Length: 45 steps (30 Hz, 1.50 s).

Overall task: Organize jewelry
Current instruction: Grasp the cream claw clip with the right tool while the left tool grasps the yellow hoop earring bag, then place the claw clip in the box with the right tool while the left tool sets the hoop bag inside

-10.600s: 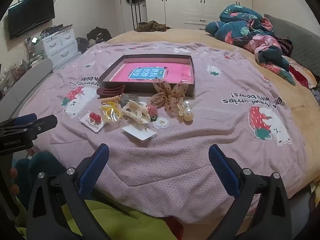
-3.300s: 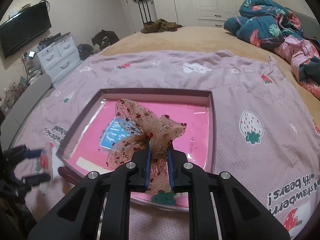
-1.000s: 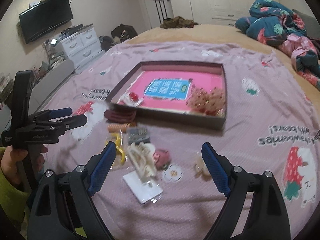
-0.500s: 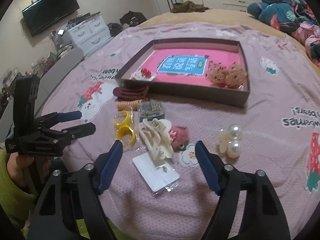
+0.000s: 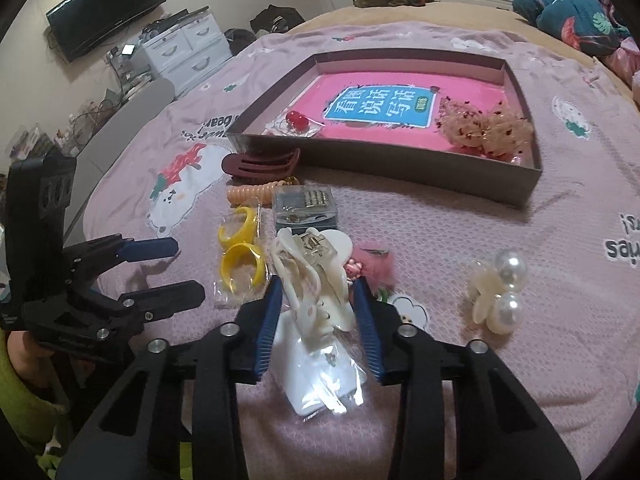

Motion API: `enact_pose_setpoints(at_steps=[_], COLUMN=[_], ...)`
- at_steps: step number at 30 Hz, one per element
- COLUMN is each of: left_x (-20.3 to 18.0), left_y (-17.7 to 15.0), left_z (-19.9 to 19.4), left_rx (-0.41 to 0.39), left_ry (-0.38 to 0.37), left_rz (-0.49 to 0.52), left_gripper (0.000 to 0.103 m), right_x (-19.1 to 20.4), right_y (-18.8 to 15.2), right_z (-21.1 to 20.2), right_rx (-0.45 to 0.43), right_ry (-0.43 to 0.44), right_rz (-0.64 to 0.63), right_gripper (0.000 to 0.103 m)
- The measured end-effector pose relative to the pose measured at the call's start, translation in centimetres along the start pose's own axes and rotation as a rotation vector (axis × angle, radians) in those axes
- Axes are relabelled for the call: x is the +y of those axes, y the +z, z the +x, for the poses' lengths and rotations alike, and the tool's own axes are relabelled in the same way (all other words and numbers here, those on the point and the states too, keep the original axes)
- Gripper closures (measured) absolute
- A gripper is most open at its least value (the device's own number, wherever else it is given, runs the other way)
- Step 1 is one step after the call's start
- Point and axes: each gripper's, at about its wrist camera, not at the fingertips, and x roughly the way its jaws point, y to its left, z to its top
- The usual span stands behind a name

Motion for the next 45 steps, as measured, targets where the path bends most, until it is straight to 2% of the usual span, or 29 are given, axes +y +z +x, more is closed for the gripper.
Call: enact_pose_setpoints(at_steps=[7,17,19,21,22,24,26,32,45], left_x=[-0.9,-2.2,-2.4,-2.4,-2.2,-1.5,-0.7,0.1,1.0], left_y=[1.0,2.5,2.6,2.7,2.7,2.7,2.5,1.6,2.5], left_z=[2.0,4.2,4.5,4.5,4.4,4.0,3.5,1.9,-0.9], left_rx=[0.023,0.011,0.009,-0.001,-0.002,-0.013,-0.016,-0.030,-0.074], left_ry=[-0.004,0.070,0.096,0.120,0.118,0.106,0.079,0.046,0.069], left_rz=[-0.028,-0.017,0.003,0.024,0.021,0.005,-0.015,-0.038,-0.033], left_gripper=[0.019,0.020,0.027,0.041,0.043,0.056,0.059,0.061,0.061], right_x=[-0.9,-2.6,-2.9,-3.1,-3.3,-3.4,-3.5,-2.5,-1.1], right_y=[-0.1,0.0,0.3,0.6,0.7,1.0,1.2,2.0,3.8], right_z=[-1.1,-3.2,-3.6,-3.9,-4.1,-4.2,-4.2,-3.7,-3.8], right_rx=[-0.051,-0.109,-0.125,-0.141,-0.146,-0.154,-0.155,-0.148,-0.167], right_ry=[0.003,-0.060,-0.075,-0.092,-0.098,-0.111,-0.122,-0.122,-0.119], right_rz=[0.002,0.000,0.002,0.003,0.004,0.003,0.000,-0.027,-0.056], right_gripper=[0.073,0.074,0.075,0.075,0.075,0.075,0.075,0.075,0.076])
